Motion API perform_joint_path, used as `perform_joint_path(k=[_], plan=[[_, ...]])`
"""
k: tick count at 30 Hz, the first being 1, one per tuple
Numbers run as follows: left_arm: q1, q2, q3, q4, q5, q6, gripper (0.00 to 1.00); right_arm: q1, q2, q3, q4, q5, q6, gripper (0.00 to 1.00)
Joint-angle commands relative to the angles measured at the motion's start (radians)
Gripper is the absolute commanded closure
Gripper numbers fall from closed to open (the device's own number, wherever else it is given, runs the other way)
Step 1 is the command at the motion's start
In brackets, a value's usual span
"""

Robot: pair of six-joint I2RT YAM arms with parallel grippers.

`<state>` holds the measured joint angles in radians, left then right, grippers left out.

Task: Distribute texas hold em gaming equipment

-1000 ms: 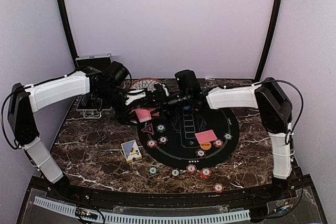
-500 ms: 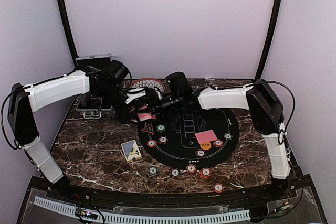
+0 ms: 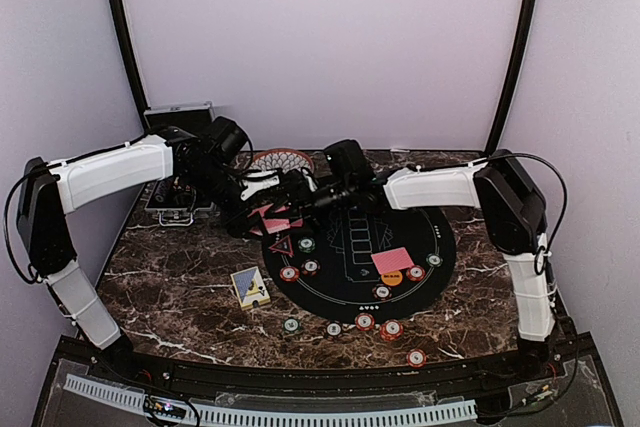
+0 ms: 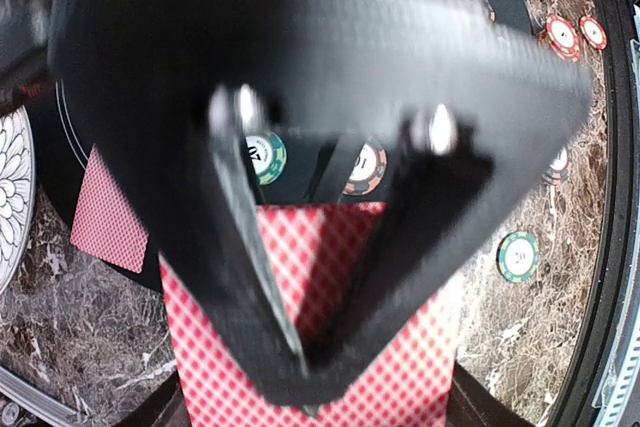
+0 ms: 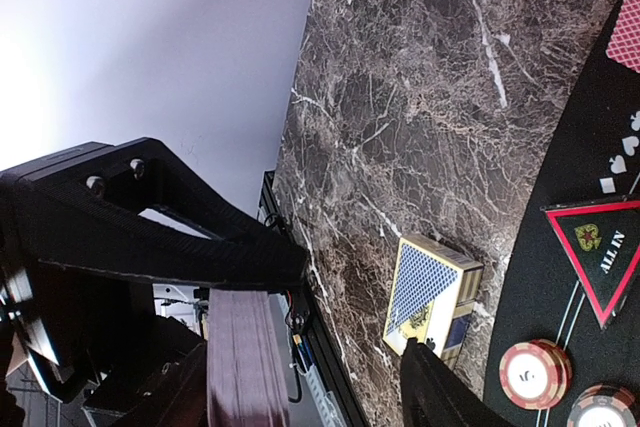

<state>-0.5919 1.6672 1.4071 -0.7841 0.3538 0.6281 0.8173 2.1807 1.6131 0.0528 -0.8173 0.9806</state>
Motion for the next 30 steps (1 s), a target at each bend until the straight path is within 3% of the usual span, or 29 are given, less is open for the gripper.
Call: perform_joint_path(k=[1,19,24,27,30], plan=[[0.004,-0.027,0.025,0.007,0.023,0.003,1.00,-0.027,-0.044,-0.058,-0.021,0.031,-0.010,0.41],[0.004,-0.019,0.023,0.009,0.019,0.001,1.00,-0.069,-0.161,-0.189,0.111,0.016,0.070,0.70],[0.004,-0.018,0.024,0.009,0.017,0.001,1.00,-0.080,-0.181,-0.215,0.133,0.006,0.080,0.86],[0.005,-0.015,0.023,0.010,0.013,0.002,1.00,-0.096,-0.188,-0.280,0.278,-0.039,0.176,0.98],[0.004,-0.014,0.021,0.007,0.008,0.006,1.00,-0.112,-0.200,-0.317,0.353,-0.052,0.232,1.00]])
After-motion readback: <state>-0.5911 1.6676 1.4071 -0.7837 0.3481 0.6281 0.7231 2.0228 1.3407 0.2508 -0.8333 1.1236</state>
